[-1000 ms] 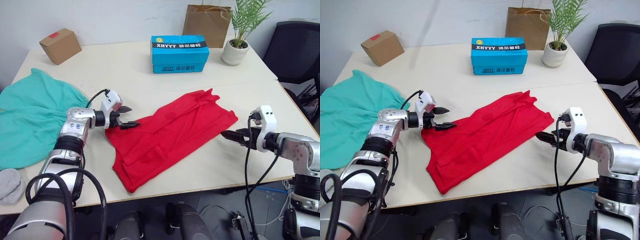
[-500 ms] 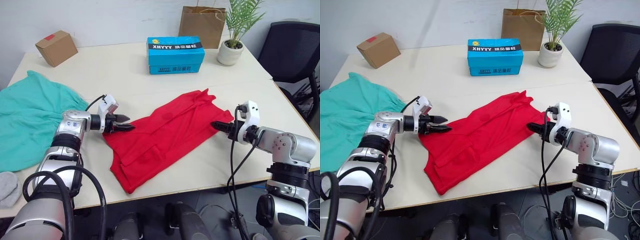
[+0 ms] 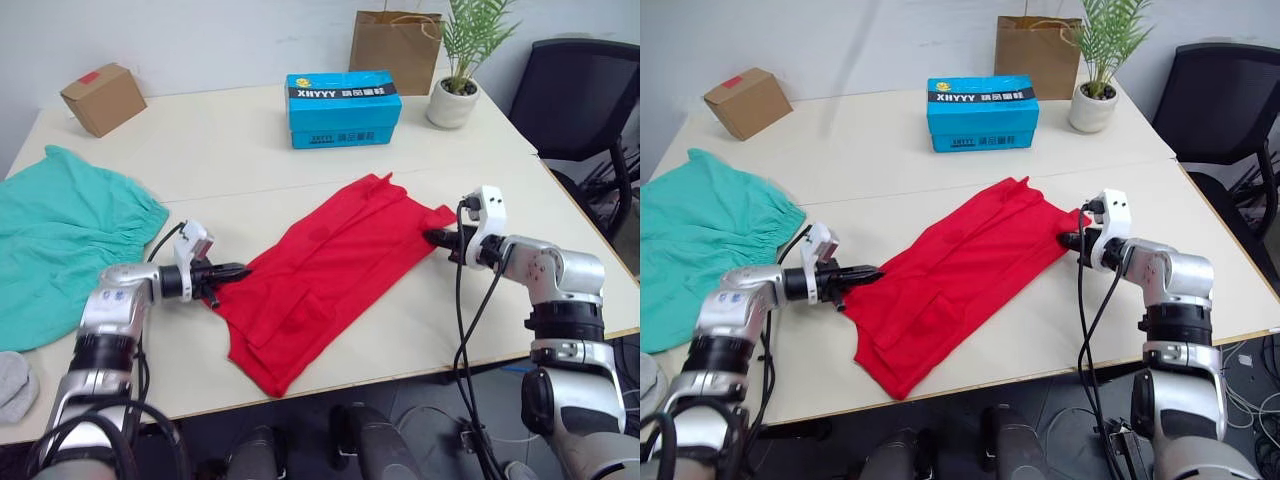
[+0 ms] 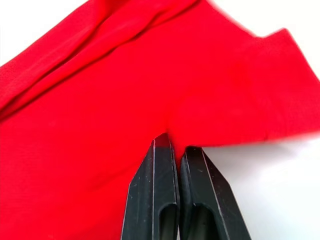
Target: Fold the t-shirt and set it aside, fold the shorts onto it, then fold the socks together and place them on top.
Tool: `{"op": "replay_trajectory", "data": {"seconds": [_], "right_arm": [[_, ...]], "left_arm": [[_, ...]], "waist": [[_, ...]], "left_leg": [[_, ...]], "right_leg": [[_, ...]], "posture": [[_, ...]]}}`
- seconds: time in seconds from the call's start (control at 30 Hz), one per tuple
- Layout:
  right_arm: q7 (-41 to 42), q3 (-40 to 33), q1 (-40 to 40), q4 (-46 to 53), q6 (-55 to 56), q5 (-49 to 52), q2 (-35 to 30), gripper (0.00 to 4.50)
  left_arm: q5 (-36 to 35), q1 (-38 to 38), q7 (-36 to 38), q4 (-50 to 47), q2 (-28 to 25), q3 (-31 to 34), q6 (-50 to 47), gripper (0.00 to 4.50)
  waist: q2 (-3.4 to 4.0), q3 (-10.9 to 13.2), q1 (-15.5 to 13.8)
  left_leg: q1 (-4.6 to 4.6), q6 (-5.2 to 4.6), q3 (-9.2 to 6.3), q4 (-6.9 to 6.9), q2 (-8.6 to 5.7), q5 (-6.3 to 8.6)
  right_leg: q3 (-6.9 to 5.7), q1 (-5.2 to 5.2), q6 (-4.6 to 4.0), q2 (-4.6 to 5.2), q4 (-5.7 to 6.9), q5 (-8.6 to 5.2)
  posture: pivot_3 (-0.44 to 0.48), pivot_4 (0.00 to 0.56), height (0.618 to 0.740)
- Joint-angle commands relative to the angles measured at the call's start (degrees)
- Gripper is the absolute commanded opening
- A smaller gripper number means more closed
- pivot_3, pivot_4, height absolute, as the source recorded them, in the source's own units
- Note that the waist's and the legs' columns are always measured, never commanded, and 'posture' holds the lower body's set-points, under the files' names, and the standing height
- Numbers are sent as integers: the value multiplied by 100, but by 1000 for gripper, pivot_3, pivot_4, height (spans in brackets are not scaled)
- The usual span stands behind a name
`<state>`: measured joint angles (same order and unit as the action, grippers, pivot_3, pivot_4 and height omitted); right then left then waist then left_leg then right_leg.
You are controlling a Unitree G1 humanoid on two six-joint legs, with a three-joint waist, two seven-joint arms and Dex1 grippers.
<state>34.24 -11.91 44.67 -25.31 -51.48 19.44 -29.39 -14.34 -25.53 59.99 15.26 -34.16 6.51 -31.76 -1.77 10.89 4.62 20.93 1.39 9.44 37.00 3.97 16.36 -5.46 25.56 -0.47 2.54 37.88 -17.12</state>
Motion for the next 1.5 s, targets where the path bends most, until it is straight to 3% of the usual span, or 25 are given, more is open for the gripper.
{"op": "replay_trajectory", "data": {"seconds": [0.03,0.3,0.5,0.6,0.7,0.9,1.0,1.03,1.13,1.23,1.5], "right_arm": [[119,305,559,-785,774,-344,-63,0],[205,963,1592,-2639,2228,-1055,337,0],[439,945,1848,-3329,2906,-1147,515,0],[1027,1086,1728,-3019,2673,-1146,376,617],[1394,1102,1512,-2531,2311,-1094,108,1584],[2369,1000,298,13,417,-317,-805,3581],[2505,846,-509,1819,-1365,491,-1310,4487],[2469,750,-721,2302,-1839,758,-1360,4500],[2215,533,-1283,3523,-2817,1376,-1232,4500],[1721,210,-1717,4290,-3504,1709,-676,4500],[855,144,-2246,5051,-4102,2295,60,4500]], "left_arm": [[-206,985,-857,-1537,136,306,-789,70],[-466,2567,-2779,-4110,1017,1178,-1409,70],[-1063,3201,-3366,-5105,1582,1420,-1888,70],[-1224,3099,-3187,-5104,1283,1378,-1866,661],[-1412,2873,-2863,-4857,876,1484,-1666,1508],[-1981,2006,-1997,-3901,-728,1401,-2655,3350],[-2164,614,-1447,-2820,-1147,880,-2943,4234],[-2161,180,-1306,-2476,-1173,650,-2999,4482],[-1747,-904,-1004,-1434,-1001,-304,-2853,4482],[-1124,-2017,-1066,98,-332,-944,-2165,4482],[-99,-3622,-669,3170,775,-1644,-923,4482]], "waist": [[1,0,18],[0,0,1],[-1,1,-30],[-1,1,-42],[-1,1,-83],[0,1,-203],[5,4,-268],[4,5,-307],[4,4,-298],[1,3,-314],[-12,10,-298]], "left_leg": [[0,2,-2,2,2,-1],[0,1,-2,-2,-1,-1],[13,-15,-5,4,-5,7],[13,-17,-7,6,-7,8],[14,-17,-10,3,-7,8],[25,-18,-27,-1,-7,15],[30,-24,-28,-2,-9,20],[33,-25,-30,0,-11,20],[30,-27,-35,2,-15,20],[25,-22,-33,0,-13,20],[39,-18,-24,8,-12,17]], "right_leg": [[0,0,0,-1,0,-1],[16,0,1,-8,-4,-1],[19,0,11,-7,-17,5],[20,0,14,-7,-18,7],[18,0,14,-7,-17,7],[8,1,14,-7,-36,6],[4,1,14,-3,-42,7],[2,1,14,-2,-42,7],[-4,-4,18,0,-41,10],[-5,-8,19,-2,-41,10],[-16,11,15,-2,-35,8]], "posture": [[0,150,740],[0,150,740],[0,150,740],[0,150,740],[0,150,740],[0,150,740],[0,150,740],[0,150,740],[0,150,740],[0,150,740],[0,150,740]]}}
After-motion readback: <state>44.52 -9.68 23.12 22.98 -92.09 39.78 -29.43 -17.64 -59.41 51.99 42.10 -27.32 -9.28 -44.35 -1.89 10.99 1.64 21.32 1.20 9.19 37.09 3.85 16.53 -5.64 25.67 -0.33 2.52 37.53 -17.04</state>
